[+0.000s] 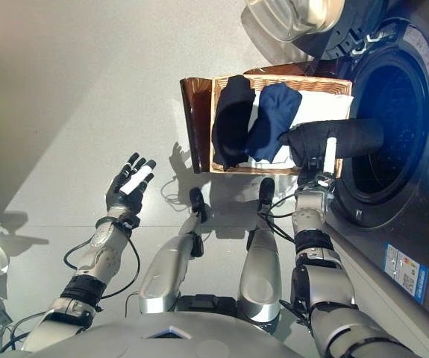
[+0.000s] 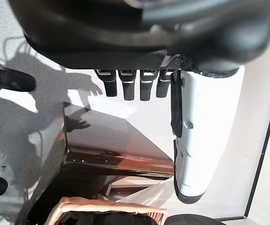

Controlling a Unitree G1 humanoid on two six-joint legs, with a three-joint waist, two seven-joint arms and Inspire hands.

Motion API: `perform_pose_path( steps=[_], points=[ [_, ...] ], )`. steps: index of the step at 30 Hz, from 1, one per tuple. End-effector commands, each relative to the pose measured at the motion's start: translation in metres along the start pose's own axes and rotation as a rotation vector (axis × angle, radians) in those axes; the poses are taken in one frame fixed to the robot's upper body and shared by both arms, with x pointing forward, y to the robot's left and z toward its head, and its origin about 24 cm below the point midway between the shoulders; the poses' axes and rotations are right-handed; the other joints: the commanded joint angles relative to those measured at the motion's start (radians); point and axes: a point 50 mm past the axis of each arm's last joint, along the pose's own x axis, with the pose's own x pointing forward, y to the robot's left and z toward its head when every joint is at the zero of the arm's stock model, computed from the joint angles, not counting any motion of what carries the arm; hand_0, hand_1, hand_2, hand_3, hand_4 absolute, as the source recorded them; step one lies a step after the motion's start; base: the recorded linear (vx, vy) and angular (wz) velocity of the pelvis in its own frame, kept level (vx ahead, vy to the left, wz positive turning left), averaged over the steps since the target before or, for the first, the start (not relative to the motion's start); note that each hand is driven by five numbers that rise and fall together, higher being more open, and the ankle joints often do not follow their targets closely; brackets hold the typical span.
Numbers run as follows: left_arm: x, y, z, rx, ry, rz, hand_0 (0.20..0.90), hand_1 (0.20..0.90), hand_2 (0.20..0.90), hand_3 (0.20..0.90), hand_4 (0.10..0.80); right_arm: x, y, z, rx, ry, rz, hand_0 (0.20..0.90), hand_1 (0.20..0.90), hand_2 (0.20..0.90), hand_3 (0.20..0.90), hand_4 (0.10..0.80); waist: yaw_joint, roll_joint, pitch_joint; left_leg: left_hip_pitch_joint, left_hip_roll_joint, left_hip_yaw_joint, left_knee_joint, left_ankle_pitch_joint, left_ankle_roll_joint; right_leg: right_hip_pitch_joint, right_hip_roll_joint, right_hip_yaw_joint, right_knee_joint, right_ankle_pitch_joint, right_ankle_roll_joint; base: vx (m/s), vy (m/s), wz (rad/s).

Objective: Pick up the clothes and place them into the washing machine

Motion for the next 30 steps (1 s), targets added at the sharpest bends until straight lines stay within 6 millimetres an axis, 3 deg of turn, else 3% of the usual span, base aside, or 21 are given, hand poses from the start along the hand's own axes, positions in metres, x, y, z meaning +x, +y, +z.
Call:
perform_pose_path(
  steps=[1,3,5,7,8,12,15,20,27,28,29,30],
  points=[
    [-0.001,0.008,0.014,0.038,-0.084,0.003,0.9,0.9,0.9,0.9,0.8,0.007,0.018,0.051,-0.174,-0.174,0.085,0.2,0.2,0.2,0.2,0.3,0.013,-0.004,-0.054,0.031,0.019,-0.034,-0.001,-0.013,-0.101,0.049,-0.059,0.0,0.089,-0.14,0.056,0.0,0.0,0.0],
    [-0.001,0.009,0.015,0.051,-0.089,0.003,0.9,0.9,0.9,0.9,0.8,0.008,0.013,0.052,-0.291,-0.166,0.075,0.2,0.2,0.2,0.2,0.3,0.015,-0.004,-0.052,0.029,0.018,-0.033,0.0,-0.011,-0.101,0.047,-0.059,0.001,0.091,-0.14,0.056,0.0,0.0,0.0],
    [-0.002,0.01,0.016,0.078,-0.089,-0.001,0.9,0.9,0.9,0.9,0.8,0.012,-0.004,0.058,-0.566,-0.13,0.003,0.2,0.2,0.2,0.2,0.3,0.022,-0.002,-0.05,0.029,0.017,-0.035,0.003,-0.013,-0.102,0.048,-0.06,-0.001,0.098,-0.144,0.055,0.0,0.0,0.0],
    [-0.003,0.011,0.017,0.106,-0.087,-0.011,0.9,0.9,0.9,0.9,0.8,0.015,-0.008,0.063,-0.813,-0.105,-0.045,0.2,0.2,0.2,0.2,0.3,0.026,0.003,-0.047,0.027,0.017,-0.035,0.005,-0.011,-0.1,0.046,-0.06,-0.001,0.102,-0.143,0.054,0.0,0.0,0.0],
    [-0.004,0.012,0.018,0.118,-0.085,-0.012,0.9,0.9,0.9,0.9,0.8,0.018,-0.006,0.068,-1.019,-0.094,-0.048,0.2,0.2,0.2,0.2,0.3,0.03,0.006,-0.045,0.025,0.016,-0.036,0.007,-0.009,-0.099,0.044,-0.061,-0.002,0.104,-0.141,0.054,-0.032,-0.023,0.0],
    [-0.007,0.02,0.023,0.118,-0.099,0.002,0.9,0.9,0.9,0.9,0.8,0.022,0.013,0.086,-1.513,-0.16,-0.041,0.2,0.2,0.2,0.2,0.3,0.032,0.016,-0.043,0.022,0.016,-0.031,0.008,-0.006,-0.094,0.032,-0.061,0.008,0.111,-0.136,0.052,-0.002,0.004,-0.01],
    [-0.008,0.021,0.024,0.123,-0.108,0.001,0.9,0.9,0.9,0.9,0.8,0.02,0.033,0.095,-1.628,-0.261,-0.006,0.2,0.2,0.2,0.2,0.3,0.026,0.022,-0.045,0.021,0.016,-0.029,0.006,-0.006,-0.093,0.027,-0.058,0.011,0.113,-0.136,0.052,0.001,0.01,-0.03],
    [-0.007,0.018,0.022,0.119,-0.108,-0.006,0.9,0.9,0.9,0.9,0.8,0.019,0.044,0.095,-1.597,-0.294,0.027,0.2,0.2,0.2,0.2,0.3,0.023,0.023,-0.045,0.019,0.016,-0.029,0.002,-0.003,-0.094,0.025,-0.055,0.012,0.108,-0.136,0.051,0.0,0.0,0.0],
    [-0.005,0.014,0.023,0.113,-0.116,-0.006,0.9,0.9,0.9,0.9,0.8,0.02,0.034,0.084,-1.577,-0.256,0.02,0.2,0.2,0.2,0.2,0.3,0.024,0.019,-0.047,0.015,0.014,-0.032,-0.002,-0.001,-0.096,0.024,-0.052,0.009,0.105,-0.136,0.05,0.0,0.0,0.0],
    [-0.005,0.014,0.024,0.113,-0.121,-0.006,0.9,0.9,0.9,0.9,0.8,0.021,0.032,0.084,-1.57,-0.246,0.001,0.381,0.381,0.381,0.381,0.429,0.026,0.02,-0.047,0.016,0.013,-0.032,-0.002,-0.001,-0.096,0.024,-0.053,0.008,0.104,-0.135,0.05,0.0,0.0,0.0],
    [-0.006,0.014,0.025,0.11,-0.127,-0.004,0.9,0.9,0.9,0.9,0.8,0.021,0.03,0.084,-1.561,-0.24,-0.017,0.774,0.774,0.774,0.774,0.71,0.027,0.022,-0.048,0.016,0.013,-0.032,-0.002,-0.001,-0.096,0.026,-0.054,0.006,0.105,-0.135,0.049,0.0,0.0,0.0],
    [-0.006,0.014,0.026,0.111,-0.13,-0.002,0.9,0.9,0.9,0.9,0.8,0.022,0.028,0.083,-1.56,-0.235,-0.027,0.9,0.9,0.9,0.9,0.8,0.028,0.023,-0.048,0.016,0.012,-0.031,-0.002,-0.002,-0.096,0.026,-0.054,0.007,0.104,-0.135,0.049,0.0,0.0,0.0]
  ],
)
